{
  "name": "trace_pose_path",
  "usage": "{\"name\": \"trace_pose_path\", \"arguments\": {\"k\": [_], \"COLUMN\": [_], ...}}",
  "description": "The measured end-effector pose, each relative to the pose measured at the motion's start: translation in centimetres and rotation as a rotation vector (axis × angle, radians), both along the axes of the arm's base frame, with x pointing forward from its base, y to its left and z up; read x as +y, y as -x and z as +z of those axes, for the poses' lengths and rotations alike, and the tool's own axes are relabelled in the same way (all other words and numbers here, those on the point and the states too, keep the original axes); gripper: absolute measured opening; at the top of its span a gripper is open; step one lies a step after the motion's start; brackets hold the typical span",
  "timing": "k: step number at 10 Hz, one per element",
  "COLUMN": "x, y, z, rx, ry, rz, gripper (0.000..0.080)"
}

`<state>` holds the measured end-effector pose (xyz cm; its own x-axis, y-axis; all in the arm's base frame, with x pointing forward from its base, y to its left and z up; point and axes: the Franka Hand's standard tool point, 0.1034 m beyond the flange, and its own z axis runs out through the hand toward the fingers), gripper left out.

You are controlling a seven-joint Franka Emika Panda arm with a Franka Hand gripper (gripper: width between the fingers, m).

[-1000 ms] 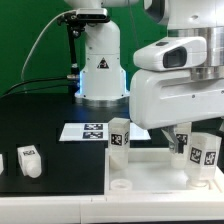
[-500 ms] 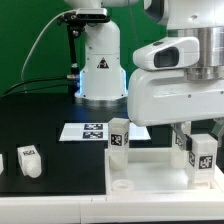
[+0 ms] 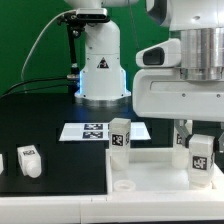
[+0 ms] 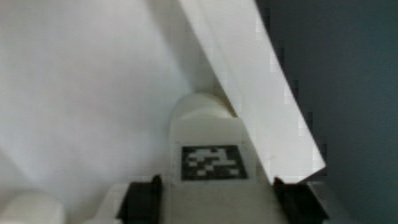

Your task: Assemble square table

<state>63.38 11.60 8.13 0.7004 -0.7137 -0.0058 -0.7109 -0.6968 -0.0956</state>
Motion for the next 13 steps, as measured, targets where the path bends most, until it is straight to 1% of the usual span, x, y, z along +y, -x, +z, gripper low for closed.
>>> {"name": "trace_pose_path", "arguments": {"k": [1, 2, 3, 4, 5, 6, 7, 8, 11, 12, 13], "x": [-0.12, -0.22, -0.19, -0.21, -0.19, -0.26, -0.29, -0.26, -0.42, -0.67, -0.96], "y": [-0.13, -0.18, -0.18, -0.18, -0.17, -0.19, -0.31, -0.35, -0.32, -0.38, -0.54], "z": [0.01, 0.03, 0.02, 0.02, 0.0, 0.05, 0.2, 0.22, 0.08, 0.1, 0.18], "rx": [0.012, 0.021, 0.024, 0.022, 0.02, 0.011, -0.011, -0.028, -0.049, -0.056, -0.069], "ry": [-0.033, -0.056, -0.059, -0.057, -0.056, -0.038, -0.01, 0.003, 0.025, 0.048, 0.076], "rz": [-0.155, -0.249, -0.288, -0.269, -0.245, -0.146, 0.07, 0.264, 0.553, 0.704, 0.915], "gripper": [0.0285, 0.0285, 0.0285, 0.0285, 0.0356, 0.0356, 0.0539, 0.063, 0.0644, 0.0648, 0.0648]}}
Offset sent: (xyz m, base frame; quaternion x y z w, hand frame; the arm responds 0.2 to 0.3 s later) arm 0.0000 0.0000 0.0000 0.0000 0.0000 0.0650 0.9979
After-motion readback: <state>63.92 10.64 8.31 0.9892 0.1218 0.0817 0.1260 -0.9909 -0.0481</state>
